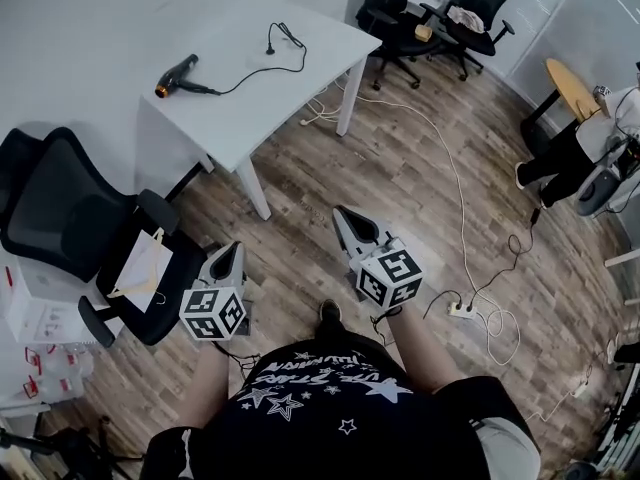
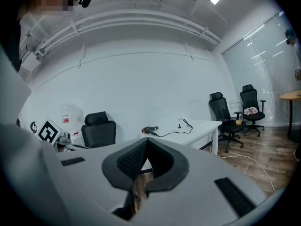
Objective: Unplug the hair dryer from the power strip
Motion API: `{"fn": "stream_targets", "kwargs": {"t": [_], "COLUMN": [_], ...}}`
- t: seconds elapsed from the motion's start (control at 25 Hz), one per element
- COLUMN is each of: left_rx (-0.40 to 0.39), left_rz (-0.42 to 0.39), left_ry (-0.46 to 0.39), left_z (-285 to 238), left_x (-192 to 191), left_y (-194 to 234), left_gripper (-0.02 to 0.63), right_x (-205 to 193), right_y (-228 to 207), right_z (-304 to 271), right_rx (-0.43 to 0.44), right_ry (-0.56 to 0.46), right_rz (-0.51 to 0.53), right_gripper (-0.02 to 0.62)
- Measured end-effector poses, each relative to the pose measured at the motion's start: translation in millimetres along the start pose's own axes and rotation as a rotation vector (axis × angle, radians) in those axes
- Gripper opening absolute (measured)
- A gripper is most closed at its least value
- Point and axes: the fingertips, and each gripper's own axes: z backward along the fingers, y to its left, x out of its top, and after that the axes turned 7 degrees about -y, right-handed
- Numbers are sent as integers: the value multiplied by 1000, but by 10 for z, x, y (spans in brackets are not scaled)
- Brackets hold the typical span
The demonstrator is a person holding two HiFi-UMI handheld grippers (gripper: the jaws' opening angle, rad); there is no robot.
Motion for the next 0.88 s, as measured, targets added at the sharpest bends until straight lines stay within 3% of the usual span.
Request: {"fn": "stream_targets", "kwargs": {"t": [0.28,0.6,0.88], "left_rx": [27,71,104], "left_rz": [-31,-30,-23], "left_ry": [11,-33,-4], "left_z": [-555,-1038,-1242], "left_x": [43,215,207], "left_y": [-258,-505,-368], "left_gripper": [8,8,8], "right_x": [-35,-21,-71], "right_y": [-608,-1215,-1445], "right_z": [-85,-80,-253], "right_rx": [49,68,59], "right_ry": [33,54,65], "right_rz": [-17,-31,-66], "right_gripper": [9,9,9]}}
